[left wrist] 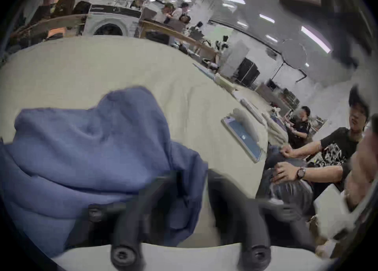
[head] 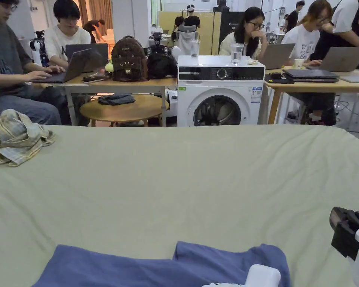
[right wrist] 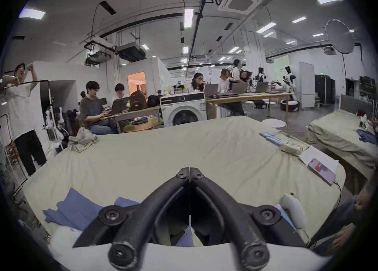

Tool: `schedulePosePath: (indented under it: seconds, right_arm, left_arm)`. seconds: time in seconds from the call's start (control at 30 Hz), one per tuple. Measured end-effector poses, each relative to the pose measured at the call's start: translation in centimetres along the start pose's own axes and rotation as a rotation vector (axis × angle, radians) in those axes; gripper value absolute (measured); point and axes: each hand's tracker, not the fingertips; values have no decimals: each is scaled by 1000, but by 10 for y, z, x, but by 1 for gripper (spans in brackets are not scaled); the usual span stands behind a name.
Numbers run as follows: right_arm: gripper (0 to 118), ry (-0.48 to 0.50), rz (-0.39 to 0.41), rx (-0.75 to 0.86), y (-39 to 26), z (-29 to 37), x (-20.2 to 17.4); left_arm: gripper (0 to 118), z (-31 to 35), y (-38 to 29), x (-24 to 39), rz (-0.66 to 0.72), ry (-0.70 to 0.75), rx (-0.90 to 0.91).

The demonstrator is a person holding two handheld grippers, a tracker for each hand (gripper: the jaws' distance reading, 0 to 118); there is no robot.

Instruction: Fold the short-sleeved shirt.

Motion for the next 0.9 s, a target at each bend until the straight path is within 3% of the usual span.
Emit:
schedulePosePath:
  seconds: [0.1,0.27,0.4,0.53,0.57,0.63,0.9]
  right_arm:
    - [0,19,-2,-17,-7,-6,-10]
    - [0,78,54,-16,-17,-22,-50]
    - [0,147,89,-13,-20,-33,-84]
    - [0,171,118,-19,-25,-40,-110]
    - [0,183,122,-25,-27,-42,-113]
    - [0,201,123,-35,-30,-44,-120]
    - [0,233,149,-42,-33,-44,-131]
  left_arm:
    - [48,42,20,-15,-42,79,159]
    - [48,163,57,-53,-159,410,421]
    - [48,253,66,-88,-176,693,514]
    - [46,323,53,-111,-131,776,580]
    - [40,333,49,-114,-120,805,571]
    - [0,348,41,-119,-104,835,554]
    - [0,358,31,-139,-44,775,402]
